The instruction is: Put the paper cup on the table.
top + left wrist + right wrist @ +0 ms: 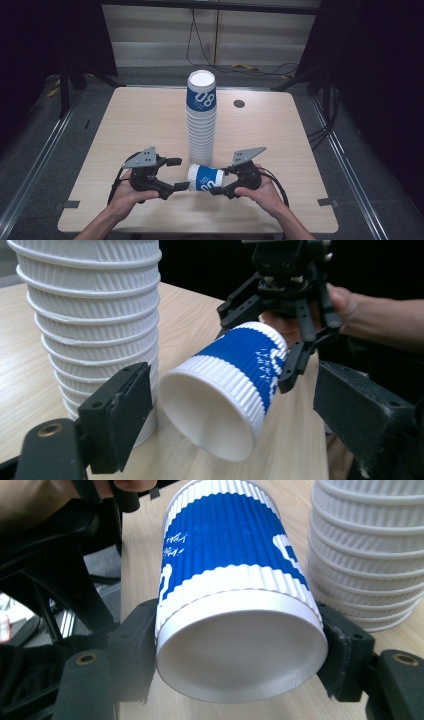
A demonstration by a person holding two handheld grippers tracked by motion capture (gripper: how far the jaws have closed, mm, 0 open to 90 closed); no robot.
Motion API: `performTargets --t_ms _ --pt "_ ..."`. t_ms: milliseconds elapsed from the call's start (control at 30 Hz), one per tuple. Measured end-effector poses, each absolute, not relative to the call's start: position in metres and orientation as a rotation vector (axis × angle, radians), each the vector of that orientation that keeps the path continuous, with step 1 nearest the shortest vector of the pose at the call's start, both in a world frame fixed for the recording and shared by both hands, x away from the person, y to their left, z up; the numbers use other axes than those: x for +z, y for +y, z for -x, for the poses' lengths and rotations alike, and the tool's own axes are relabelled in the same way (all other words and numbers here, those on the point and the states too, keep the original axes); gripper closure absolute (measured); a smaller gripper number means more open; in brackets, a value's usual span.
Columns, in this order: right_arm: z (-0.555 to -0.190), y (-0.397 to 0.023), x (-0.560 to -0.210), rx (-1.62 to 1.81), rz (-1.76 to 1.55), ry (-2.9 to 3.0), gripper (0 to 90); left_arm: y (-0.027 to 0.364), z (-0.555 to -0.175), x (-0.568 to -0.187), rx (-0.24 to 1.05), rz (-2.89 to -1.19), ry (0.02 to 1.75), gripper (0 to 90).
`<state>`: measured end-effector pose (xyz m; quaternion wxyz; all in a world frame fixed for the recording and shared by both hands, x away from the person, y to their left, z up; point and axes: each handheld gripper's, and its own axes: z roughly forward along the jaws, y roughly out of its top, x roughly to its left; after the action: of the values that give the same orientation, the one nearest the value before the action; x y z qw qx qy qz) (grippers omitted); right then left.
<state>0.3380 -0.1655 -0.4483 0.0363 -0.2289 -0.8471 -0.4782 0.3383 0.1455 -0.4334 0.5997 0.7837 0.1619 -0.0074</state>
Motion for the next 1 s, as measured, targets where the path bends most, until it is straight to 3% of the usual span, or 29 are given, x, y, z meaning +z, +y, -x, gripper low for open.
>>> performTargets --t_ms 1000 --pt "-0.3326 -0.1733 -0.4516 -1.831 0.684 -2.446 28.7 0.1465 -0.3413 -0.4403 -0.043 -1.803 0.415 15.6"
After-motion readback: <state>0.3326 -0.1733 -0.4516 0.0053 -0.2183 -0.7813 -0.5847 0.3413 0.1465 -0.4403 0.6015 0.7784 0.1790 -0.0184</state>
